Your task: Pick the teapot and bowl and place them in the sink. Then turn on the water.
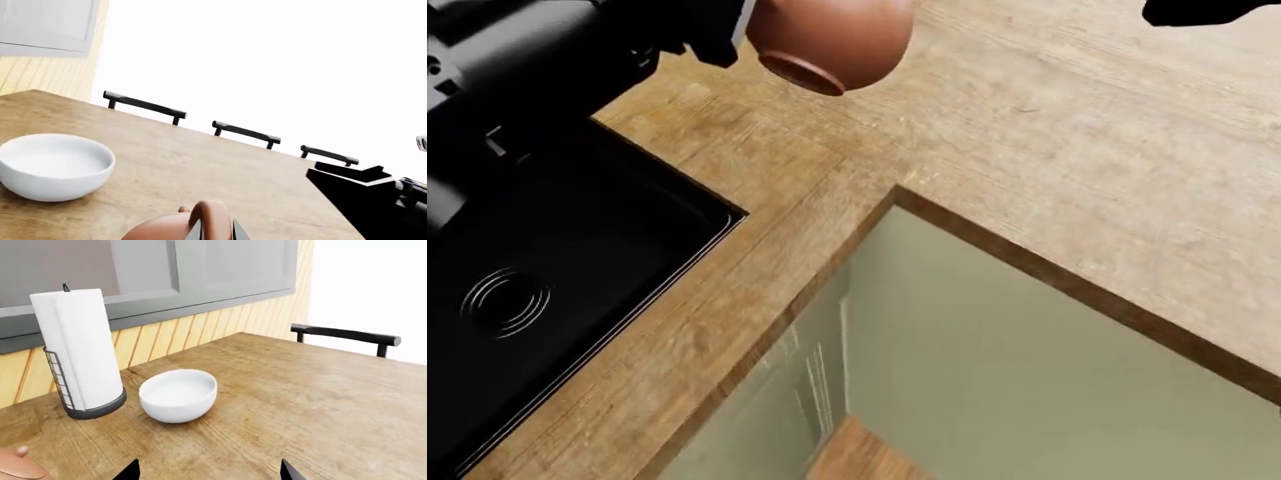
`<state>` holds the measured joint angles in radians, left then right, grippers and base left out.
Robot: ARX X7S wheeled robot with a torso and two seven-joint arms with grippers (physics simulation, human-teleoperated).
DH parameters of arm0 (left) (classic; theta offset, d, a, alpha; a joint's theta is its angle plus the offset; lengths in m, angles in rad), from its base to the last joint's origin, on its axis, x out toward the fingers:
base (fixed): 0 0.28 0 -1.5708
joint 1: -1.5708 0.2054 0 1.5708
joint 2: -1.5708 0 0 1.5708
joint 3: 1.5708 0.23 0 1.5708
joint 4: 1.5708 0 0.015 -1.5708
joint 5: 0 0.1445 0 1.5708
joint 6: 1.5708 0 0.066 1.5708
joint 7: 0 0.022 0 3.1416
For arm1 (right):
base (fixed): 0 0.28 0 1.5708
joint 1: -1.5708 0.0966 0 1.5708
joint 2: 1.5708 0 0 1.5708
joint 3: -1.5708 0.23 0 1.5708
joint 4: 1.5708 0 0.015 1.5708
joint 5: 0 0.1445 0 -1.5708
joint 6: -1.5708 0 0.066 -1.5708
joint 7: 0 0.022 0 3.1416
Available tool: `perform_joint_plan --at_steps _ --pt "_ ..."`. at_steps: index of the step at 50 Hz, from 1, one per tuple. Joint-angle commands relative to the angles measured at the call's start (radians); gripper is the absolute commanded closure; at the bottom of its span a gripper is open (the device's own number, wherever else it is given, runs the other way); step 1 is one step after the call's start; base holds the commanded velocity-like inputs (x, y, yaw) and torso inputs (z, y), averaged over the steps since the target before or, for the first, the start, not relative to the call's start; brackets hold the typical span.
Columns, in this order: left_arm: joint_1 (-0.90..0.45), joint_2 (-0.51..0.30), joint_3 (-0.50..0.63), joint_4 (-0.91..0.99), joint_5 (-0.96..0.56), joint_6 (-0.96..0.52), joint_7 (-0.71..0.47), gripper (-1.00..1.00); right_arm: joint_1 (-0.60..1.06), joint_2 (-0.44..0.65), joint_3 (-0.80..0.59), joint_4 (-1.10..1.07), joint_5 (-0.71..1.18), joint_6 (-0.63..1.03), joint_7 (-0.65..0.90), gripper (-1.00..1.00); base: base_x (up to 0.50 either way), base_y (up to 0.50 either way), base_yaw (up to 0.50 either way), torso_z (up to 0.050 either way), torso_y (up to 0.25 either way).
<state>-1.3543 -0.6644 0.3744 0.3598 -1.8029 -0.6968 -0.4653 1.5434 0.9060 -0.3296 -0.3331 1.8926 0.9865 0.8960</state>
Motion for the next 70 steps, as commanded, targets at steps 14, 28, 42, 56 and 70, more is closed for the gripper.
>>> perform_joint_plan --at_steps 14,28,42,56,70 --pt "-0.022 0.009 -0.011 0.003 -0.019 0.015 -0.032 1.0 -0.042 0.001 0.03 0.003 -0.015 -0.06 0.008 -1.0 -0.1 -0.03 0.35 0.0 0.001" --pt "-0.019 0.013 -0.007 -0.005 0.004 0.018 -0.009 1.0 -0.085 -0.012 0.041 -0.001 -0.007 -0.09 -0.012 -1.0 0.33 -0.13 0.0 0.0 0.001" --pt "-0.049 0.006 -0.01 -0.002 -0.02 0.014 -0.038 1.0 -0.09 -0.004 0.044 -0.024 0.008 -0.083 -0.032 -1.0 0.51 0.06 0.0 0.0 0.001" --pt "-0.05 0.011 -0.006 -0.001 -0.011 0.017 -0.035 1.0 -0.066 0.032 0.038 -0.05 -0.003 -0.055 -0.017 -1.0 0.0 0.0 0.15 0.001 0.001" --pt "-0.054 0.024 0.001 -0.005 -0.002 0.021 -0.031 1.0 -0.066 0.029 0.032 -0.043 -0.033 -0.055 -0.025 -1.0 -0.02 -0.02 0.5 0.0 0.001"
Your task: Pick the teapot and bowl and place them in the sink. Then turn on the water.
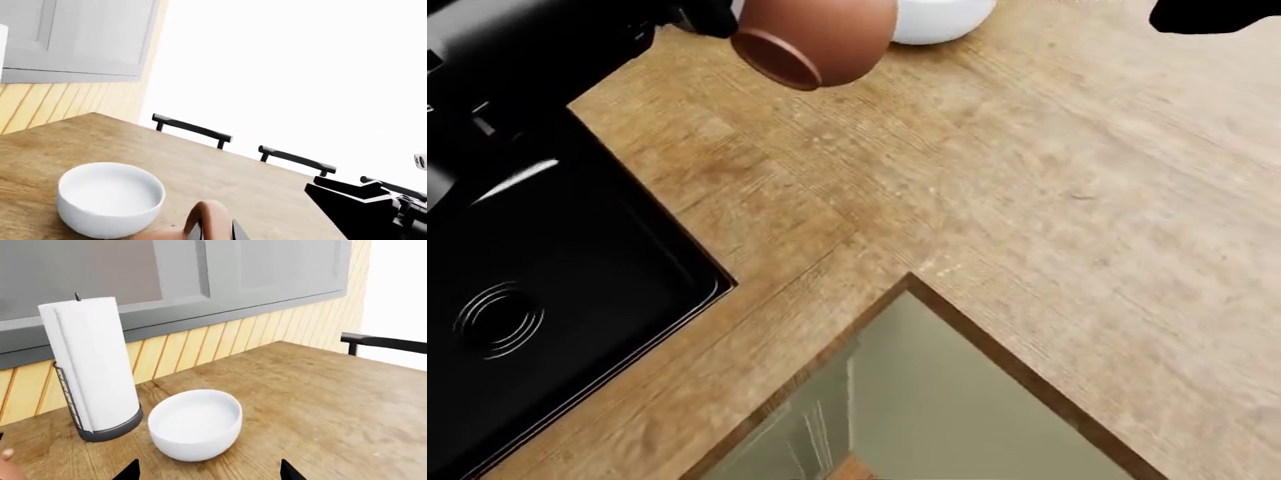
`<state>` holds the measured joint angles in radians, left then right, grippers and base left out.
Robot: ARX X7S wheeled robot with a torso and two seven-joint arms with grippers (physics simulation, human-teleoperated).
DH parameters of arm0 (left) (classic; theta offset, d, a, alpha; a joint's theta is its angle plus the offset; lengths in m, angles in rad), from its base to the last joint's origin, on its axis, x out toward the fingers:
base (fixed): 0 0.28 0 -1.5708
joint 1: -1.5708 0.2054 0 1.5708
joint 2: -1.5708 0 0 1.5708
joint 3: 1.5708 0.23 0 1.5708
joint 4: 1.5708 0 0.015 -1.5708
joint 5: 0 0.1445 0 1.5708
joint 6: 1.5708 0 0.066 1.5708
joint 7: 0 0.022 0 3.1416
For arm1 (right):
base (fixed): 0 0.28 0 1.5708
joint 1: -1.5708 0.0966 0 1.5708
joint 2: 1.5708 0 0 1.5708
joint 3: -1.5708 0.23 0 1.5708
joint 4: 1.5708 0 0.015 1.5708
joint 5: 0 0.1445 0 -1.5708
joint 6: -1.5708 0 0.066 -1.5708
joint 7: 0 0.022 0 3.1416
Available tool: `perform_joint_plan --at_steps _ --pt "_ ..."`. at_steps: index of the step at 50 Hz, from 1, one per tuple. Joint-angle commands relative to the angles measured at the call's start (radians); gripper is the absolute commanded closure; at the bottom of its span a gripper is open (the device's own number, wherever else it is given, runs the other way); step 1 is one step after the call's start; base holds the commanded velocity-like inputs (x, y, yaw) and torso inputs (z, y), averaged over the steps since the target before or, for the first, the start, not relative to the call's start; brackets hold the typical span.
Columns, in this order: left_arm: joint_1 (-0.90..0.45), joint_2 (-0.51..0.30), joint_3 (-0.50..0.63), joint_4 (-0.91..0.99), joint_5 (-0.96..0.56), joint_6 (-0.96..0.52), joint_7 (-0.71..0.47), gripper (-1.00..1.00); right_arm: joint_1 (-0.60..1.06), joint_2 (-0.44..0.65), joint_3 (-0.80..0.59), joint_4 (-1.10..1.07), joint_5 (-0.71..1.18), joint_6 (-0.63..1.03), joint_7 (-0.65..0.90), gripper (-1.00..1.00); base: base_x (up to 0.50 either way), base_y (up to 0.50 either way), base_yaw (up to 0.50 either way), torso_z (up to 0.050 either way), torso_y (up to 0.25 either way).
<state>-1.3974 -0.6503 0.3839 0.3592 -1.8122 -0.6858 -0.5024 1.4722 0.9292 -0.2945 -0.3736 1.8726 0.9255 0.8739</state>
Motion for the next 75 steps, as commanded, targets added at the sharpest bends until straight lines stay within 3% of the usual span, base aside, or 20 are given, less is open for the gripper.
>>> perform_joint_plan --at_steps 1,29,58,75 --pt "-0.011 0.01 -0.008 -0.006 0.009 0.011 0.009 1.0 0.008 0.009 -0.003 -0.003 -0.012 0.008 -0.003 -1.0 -0.04 -0.04 0.5 0.0 0.0" --pt "-0.017 0.008 -0.008 -0.004 0.012 0.014 0.012 1.0 0.009 0.008 -0.019 -0.013 -0.023 0.011 0.014 -1.0 -0.05 -0.07 0.5 0.0 0.001" --pt "-0.037 0.011 -0.01 -0.009 0.006 0.021 0.001 1.0 0.015 0.004 -0.017 0.024 0.031 -0.009 0.03 -1.0 0.08 0.11 0.0 0.0 0.001" --pt "-0.04 0.013 -0.008 -0.009 0.004 0.024 -0.001 1.0 0.01 0.007 -0.016 0.021 0.043 -0.017 0.037 -1.0 0.16 -0.21 0.0 0.0 0.001"
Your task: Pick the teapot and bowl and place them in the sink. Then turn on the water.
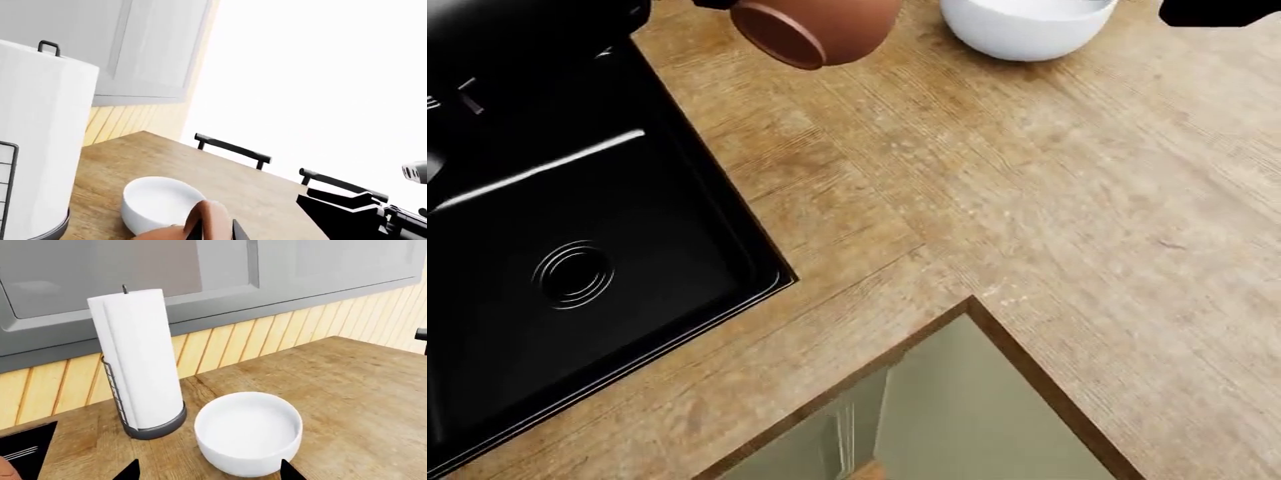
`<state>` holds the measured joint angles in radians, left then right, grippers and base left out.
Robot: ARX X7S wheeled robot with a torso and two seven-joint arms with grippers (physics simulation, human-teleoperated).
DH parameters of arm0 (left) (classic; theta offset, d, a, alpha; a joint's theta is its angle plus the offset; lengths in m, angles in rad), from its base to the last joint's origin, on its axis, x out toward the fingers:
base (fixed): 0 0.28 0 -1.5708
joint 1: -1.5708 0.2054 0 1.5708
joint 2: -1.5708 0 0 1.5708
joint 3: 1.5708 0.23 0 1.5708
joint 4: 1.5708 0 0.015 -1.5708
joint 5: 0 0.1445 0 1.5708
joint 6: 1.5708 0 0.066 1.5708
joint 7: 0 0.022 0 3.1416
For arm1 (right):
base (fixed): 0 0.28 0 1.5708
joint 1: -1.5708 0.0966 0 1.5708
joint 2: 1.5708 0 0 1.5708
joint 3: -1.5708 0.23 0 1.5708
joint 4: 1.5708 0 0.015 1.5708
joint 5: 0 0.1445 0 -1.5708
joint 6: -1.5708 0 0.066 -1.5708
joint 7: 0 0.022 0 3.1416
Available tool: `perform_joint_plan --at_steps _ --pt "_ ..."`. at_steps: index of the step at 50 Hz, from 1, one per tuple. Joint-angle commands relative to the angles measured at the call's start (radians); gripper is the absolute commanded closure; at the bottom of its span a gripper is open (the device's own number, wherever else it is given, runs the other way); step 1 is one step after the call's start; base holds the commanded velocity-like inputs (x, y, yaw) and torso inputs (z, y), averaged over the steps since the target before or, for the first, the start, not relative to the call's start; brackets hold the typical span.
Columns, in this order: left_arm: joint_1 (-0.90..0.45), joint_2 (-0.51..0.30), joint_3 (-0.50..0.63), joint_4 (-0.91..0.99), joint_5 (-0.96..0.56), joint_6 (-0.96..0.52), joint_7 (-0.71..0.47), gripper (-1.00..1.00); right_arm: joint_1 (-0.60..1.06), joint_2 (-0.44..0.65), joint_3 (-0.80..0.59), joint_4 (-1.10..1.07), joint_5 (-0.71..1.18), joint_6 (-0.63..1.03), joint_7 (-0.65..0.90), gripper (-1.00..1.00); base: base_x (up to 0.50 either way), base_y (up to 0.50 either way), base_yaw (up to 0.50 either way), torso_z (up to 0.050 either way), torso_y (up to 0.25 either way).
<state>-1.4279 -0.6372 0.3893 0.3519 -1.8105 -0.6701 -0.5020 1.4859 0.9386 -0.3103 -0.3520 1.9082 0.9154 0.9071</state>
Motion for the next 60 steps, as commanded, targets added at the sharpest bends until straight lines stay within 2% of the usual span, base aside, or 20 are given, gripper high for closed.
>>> perform_joint_plan --at_steps 1,8,16,22,29,43,52,57,60 --pt "-0.01 0.0 -0.013 -0.001 0.002 0.009 -0.002 1.0 -0.005 -0.003 0.001 0.0 0.009 -0.008 0.004 -1.0 0.0 0.0 0.0 0.0 0.0" --pt "-0.01 -0.004 -0.015 -0.001 0.0 0.01 -0.003 1.0 -0.017 -0.017 0.015 -0.008 0.021 -0.033 -0.007 -1.0 0.37 0.08 0.0 0.0 0.002" --pt "-0.019 -0.014 -0.019 -0.003 -0.006 0.008 -0.012 1.0 -0.009 -0.045 -0.03 0.088 0.002 -0.068 0.145 -1.0 0.0 0.0 0.0 0.0 0.001" --pt "-0.023 -0.017 -0.018 -0.006 -0.006 0.007 -0.017 1.0 0.001 -0.124 -0.062 0.217 -0.026 -0.116 0.194 -1.0 0.0 0.0 0.0 0.002 0.0" --pt "-0.06 -0.032 -0.012 -0.022 -0.035 -0.01 -0.067 1.0 0.072 -0.254 -0.098 0.472 -0.037 -0.172 0.223 -1.0 0.0 0.0 0.0 0.0 0.001" --pt "-0.1 -0.07 -0.056 -0.037 -0.063 0.018 -0.135 1.0 0.199 -0.45 -0.118 0.965 -0.183 -0.354 0.001 -1.0 0.0 0.0 0.0 0.0 0.001" --pt "-0.177 -0.067 -0.051 -0.059 -0.064 -0.001 -0.141 1.0 0.383 -0.565 -0.166 1.357 -0.266 -0.418 -0.109 -1.0 0.0 0.0 0.0 0.0 0.001" --pt "-0.223 -0.067 -0.047 -0.062 -0.082 -0.016 -0.156 1.0 0.504 -0.649 -0.217 1.638 -0.326 -0.441 -0.233 -1.0 0.0 0.0 0.0 0.002 0.0" --pt "-0.246 -0.073 -0.047 -0.058 -0.091 -0.025 -0.161 1.0 0.505 -0.661 -0.215 1.659 -0.325 -0.448 -0.233 -1.0 0.0 0.0 0.0 0.0 0.0"
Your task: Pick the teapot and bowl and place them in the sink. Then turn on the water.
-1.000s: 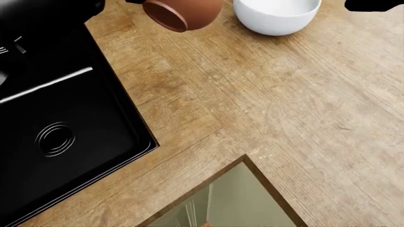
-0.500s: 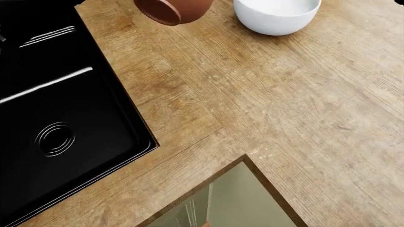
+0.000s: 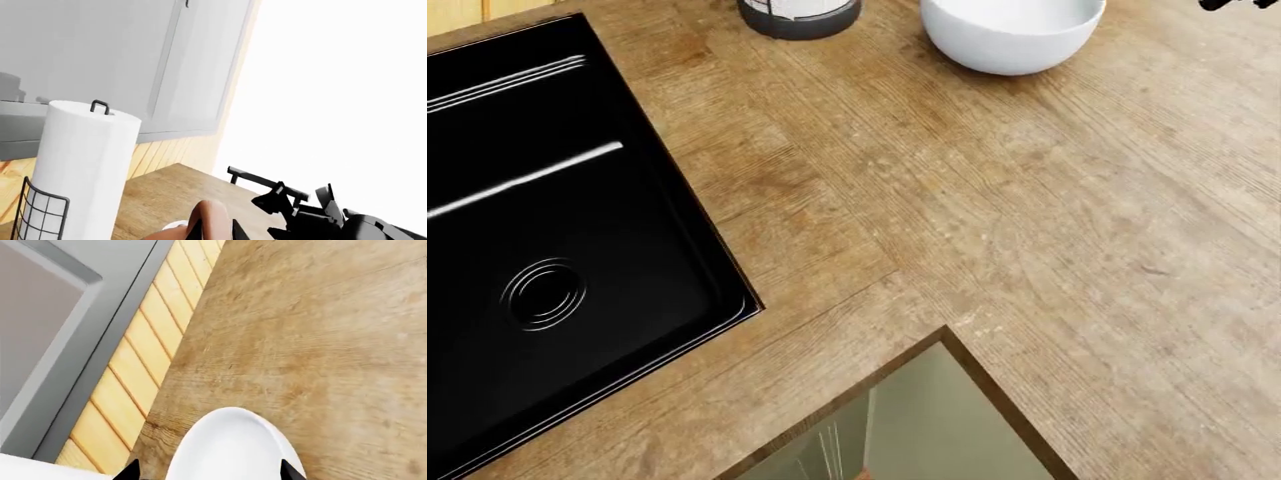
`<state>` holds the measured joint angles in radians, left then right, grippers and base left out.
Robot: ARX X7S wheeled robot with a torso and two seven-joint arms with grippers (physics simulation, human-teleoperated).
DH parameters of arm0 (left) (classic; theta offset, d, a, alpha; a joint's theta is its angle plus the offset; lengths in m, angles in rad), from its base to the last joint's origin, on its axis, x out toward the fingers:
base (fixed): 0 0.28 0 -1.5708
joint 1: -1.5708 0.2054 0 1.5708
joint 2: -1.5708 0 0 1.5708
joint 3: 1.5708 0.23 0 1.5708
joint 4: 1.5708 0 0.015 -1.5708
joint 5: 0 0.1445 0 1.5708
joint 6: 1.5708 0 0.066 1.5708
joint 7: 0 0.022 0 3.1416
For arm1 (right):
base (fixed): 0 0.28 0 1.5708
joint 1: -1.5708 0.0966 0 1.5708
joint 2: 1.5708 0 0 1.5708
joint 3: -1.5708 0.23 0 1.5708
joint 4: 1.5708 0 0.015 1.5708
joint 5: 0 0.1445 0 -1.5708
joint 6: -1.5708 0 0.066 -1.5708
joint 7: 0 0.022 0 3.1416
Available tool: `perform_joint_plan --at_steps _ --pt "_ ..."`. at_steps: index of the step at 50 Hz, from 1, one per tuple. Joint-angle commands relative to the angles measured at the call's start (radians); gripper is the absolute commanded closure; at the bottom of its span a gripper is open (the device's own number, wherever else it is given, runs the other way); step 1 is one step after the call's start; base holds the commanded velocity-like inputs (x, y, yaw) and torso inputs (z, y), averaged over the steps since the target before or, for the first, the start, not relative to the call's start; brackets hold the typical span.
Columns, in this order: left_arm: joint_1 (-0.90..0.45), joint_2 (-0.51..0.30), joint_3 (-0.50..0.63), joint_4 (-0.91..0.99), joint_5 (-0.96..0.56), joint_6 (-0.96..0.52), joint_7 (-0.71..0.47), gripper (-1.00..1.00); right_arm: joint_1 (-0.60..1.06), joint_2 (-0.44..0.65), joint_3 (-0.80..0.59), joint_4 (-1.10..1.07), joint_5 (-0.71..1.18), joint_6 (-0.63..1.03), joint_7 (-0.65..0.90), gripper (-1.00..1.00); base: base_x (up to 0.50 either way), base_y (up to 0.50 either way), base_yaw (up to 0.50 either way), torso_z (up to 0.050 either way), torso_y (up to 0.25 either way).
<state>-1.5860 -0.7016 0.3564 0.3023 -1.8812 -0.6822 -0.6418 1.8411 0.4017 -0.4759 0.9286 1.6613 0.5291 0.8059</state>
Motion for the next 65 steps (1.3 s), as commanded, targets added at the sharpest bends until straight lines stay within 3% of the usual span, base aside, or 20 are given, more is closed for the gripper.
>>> perform_joint_plan --at_steps 1,14,26,40,65 --pt "-0.095 -0.01 -0.014 -0.007 -0.023 -0.017 -0.023 1.0 0.148 -0.126 -0.048 0.379 -0.076 -0.065 -0.128 -1.0 0.0 0.0 0.0 0.0 0.0" --pt "-0.21 -0.032 -0.014 -0.028 -0.077 -0.052 -0.065 1.0 0.15 -0.143 -0.071 0.38 -0.096 -0.118 -0.003 -1.0 0.0 0.0 0.0 0.0 -0.005" --pt "-0.178 -0.033 -0.021 -0.021 -0.04 -0.04 -0.034 1.0 0.145 -0.143 -0.104 0.38 -0.139 0.01 0.03 -1.0 0.0 0.0 0.0 0.0 -0.074" --pt "-0.2 -0.035 -0.021 -0.023 -0.06 -0.043 -0.05 1.0 0.149 -0.148 -0.087 0.38 -0.213 0.051 0.037 -1.0 0.0 0.0 0.0 0.0 -0.075" --pt "-0.273 -0.028 -0.011 -0.046 -0.115 -0.056 -0.094 1.0 0.136 -0.19 0.156 0.38 -0.38 0.109 -0.03 -1.0 0.0 0.0 0.0 0.0 -0.039"
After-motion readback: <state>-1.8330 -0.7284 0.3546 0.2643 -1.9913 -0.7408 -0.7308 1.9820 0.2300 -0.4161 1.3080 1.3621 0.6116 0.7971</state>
